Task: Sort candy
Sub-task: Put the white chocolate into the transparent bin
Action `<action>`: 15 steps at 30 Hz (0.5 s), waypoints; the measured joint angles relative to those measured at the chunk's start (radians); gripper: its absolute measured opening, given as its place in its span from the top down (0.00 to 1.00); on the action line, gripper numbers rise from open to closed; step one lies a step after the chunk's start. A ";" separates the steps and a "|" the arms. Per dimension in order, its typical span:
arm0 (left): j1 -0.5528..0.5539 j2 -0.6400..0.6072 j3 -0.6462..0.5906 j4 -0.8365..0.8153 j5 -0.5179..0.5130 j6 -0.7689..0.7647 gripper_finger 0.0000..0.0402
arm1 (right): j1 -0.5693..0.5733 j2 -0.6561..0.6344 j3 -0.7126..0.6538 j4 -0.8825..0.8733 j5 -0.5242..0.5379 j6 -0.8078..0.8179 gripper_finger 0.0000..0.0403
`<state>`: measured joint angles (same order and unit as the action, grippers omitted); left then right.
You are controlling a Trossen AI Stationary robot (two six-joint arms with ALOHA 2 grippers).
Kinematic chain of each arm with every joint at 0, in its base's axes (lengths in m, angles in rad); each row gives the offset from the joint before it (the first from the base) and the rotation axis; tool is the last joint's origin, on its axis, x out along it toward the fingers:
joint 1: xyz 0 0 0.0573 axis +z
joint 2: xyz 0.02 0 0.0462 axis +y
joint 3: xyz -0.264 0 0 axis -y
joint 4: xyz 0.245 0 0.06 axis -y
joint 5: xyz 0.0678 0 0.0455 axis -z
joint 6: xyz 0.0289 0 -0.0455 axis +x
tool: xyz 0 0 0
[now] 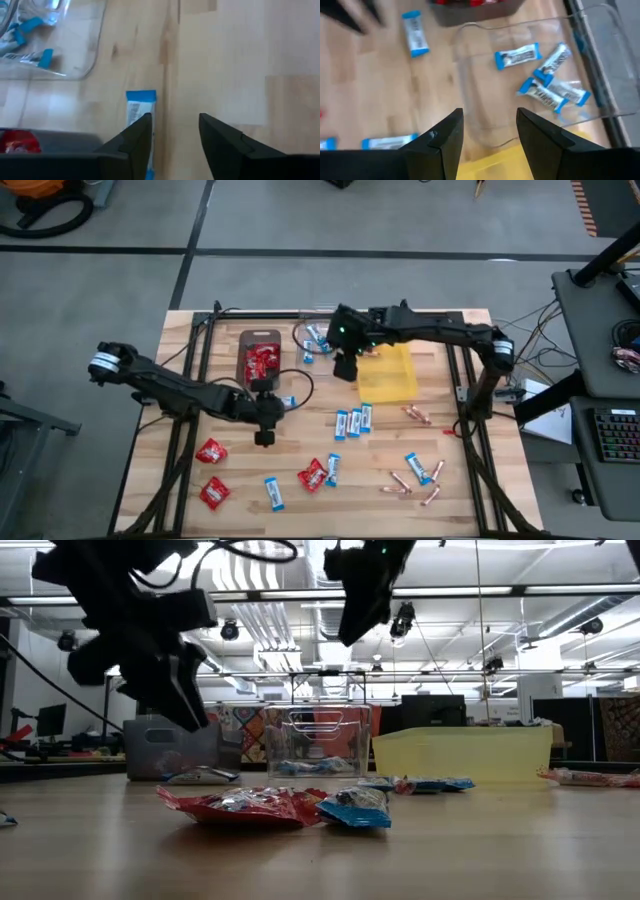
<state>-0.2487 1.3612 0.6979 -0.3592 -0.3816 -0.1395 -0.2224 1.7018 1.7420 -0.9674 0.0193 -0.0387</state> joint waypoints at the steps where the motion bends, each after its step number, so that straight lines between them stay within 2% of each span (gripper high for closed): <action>1: 0.000 0.016 0.000 0.013 -0.003 0.008 0.61 | 0.021 -0.012 -0.008 -0.008 0.007 0.012 0.56; 7: 0.006 0.119 0.019 0.035 -0.020 0.053 0.54 | 0.122 -0.076 -0.048 -0.021 0.027 0.074 0.56; 15: 0.043 0.242 0.051 0.050 -0.105 0.050 0.58 | 0.225 -0.116 -0.072 -0.025 0.111 0.124 0.56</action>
<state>-0.2058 1.6036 0.7493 -0.3094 -0.4866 -0.0891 0.0022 1.5856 1.6703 -0.9927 0.1308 0.0851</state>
